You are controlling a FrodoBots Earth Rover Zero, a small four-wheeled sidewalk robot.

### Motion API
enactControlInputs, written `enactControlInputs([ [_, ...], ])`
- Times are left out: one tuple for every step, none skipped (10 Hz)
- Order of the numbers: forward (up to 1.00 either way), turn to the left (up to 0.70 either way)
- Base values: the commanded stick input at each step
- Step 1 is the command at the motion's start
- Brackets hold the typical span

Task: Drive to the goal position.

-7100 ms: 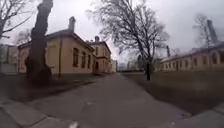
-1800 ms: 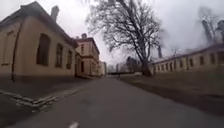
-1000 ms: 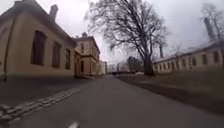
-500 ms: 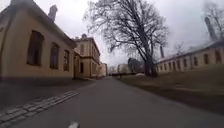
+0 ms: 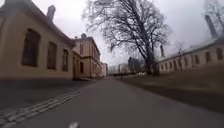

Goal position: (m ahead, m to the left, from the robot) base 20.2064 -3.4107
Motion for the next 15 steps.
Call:
enactControlInputs([
  [1.00, 0.00],
  [1.00, 0.00],
  [1.00, 0.00],
  [1.00, 0.00],
  [1.00, 0.00],
  [1.00, -0.31],
  [1.00, -0.40],
  [1.00, -0.40],
  [1.00, -0.34],
  [1.00, -0.14],
  [1.00, 0.00],
  [1.00, 0.00],
  [0.94, 0.00],
  [0.97, 0.00],
  [1.00, 0.00],
])
